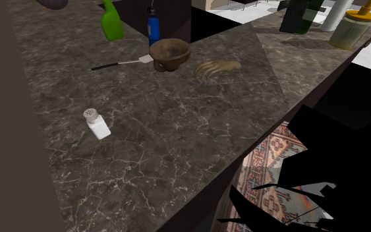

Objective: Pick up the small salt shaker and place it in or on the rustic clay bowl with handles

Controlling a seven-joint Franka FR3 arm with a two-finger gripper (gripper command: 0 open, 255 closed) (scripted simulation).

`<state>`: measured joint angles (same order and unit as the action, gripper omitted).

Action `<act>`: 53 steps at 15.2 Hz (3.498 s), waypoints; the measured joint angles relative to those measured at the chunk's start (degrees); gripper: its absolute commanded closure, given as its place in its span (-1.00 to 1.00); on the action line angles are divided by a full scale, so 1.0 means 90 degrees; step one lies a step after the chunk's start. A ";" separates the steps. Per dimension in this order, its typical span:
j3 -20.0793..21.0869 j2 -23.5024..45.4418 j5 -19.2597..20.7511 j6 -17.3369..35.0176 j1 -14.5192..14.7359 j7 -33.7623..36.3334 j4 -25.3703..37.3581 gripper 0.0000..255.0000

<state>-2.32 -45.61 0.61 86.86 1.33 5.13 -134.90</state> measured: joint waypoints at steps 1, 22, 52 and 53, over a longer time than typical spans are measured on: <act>0.0000 0.0000 0.0000 0.0000 0.0000 0.0000 0.0000 -1.00; 0.0881 0.4360 -0.0747 0.2715 0.0153 0.1977 0.1719 -1.00; 0.0950 0.8730 -0.0658 0.3460 0.0523 0.3352 0.5490 -1.00; 0.0950 0.8730 -0.0658 0.3460 0.0523 0.3352 0.5490 1.00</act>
<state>6.22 32.96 -5.32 117.99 6.03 35.30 -85.49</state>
